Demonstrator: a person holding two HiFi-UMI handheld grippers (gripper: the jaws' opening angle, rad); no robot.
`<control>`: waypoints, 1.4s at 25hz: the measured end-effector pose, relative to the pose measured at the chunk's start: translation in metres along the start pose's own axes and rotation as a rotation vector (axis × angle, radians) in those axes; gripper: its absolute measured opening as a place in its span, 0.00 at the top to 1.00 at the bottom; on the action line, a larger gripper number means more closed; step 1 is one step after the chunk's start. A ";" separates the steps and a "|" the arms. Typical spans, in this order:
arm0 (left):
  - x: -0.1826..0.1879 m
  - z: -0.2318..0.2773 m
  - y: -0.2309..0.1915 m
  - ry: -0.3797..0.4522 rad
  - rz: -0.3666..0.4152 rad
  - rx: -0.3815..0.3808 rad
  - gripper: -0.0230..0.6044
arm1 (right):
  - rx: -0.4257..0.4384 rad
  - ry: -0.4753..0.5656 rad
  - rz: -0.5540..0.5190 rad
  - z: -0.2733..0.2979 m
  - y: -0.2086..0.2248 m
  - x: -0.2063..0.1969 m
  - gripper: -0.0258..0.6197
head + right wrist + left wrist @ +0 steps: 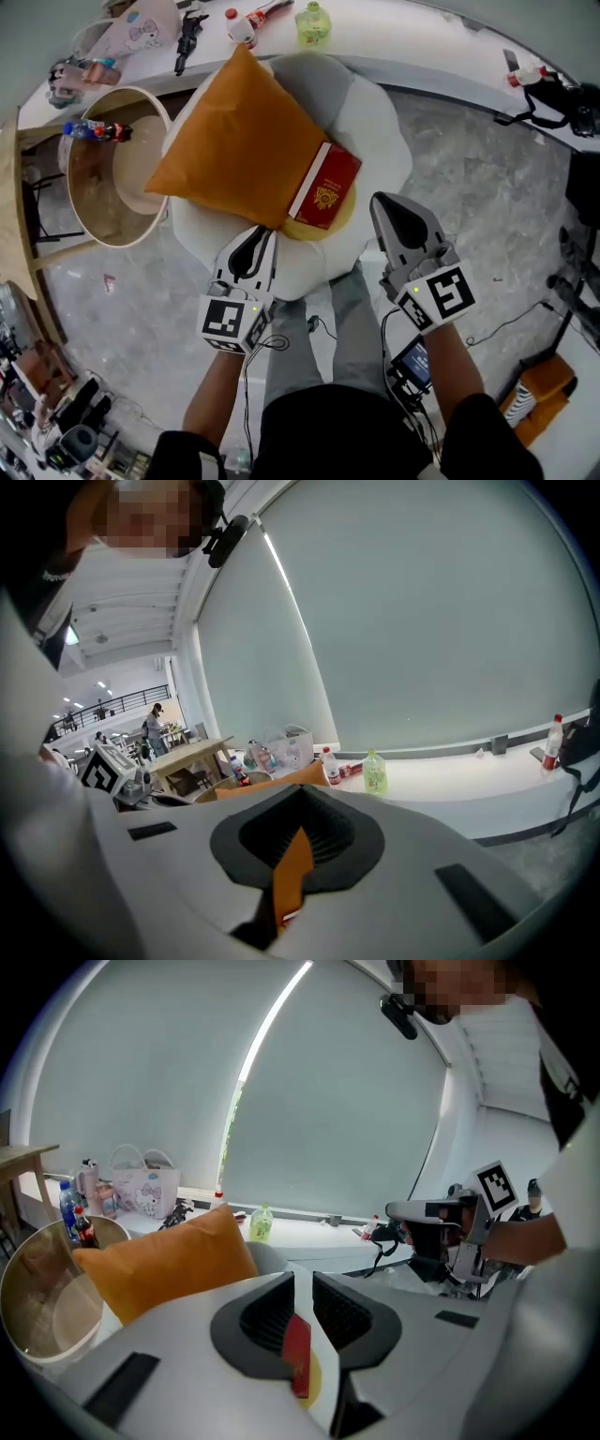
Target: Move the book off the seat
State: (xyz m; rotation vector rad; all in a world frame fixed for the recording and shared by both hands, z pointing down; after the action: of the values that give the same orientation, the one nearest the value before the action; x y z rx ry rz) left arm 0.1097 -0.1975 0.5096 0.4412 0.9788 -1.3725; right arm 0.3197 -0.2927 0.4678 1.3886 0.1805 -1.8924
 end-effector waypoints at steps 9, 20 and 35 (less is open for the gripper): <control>-0.105 0.096 -0.024 -0.186 0.018 -0.023 0.69 | 0.069 -0.108 0.032 0.032 0.038 -0.081 0.95; -0.236 0.180 -0.064 -0.400 -0.104 0.008 0.53 | 0.114 -0.180 0.084 0.064 0.059 -0.172 0.95; -0.327 0.244 -0.068 -0.622 -0.065 -0.067 0.43 | 0.137 -0.236 0.174 0.098 0.092 -0.255 0.95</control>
State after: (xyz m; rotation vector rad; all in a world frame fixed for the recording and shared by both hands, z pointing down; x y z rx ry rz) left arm 0.1553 -0.1991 0.9211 -0.0772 0.5236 -1.4062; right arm 0.3334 -0.2821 0.7555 1.2131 -0.1835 -1.9309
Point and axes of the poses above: the fingertips, and each gripper's own axes: z forward along the fingers, y to its right, x out of its top, the point moved 6 cm from there along -z, backward along the fingers
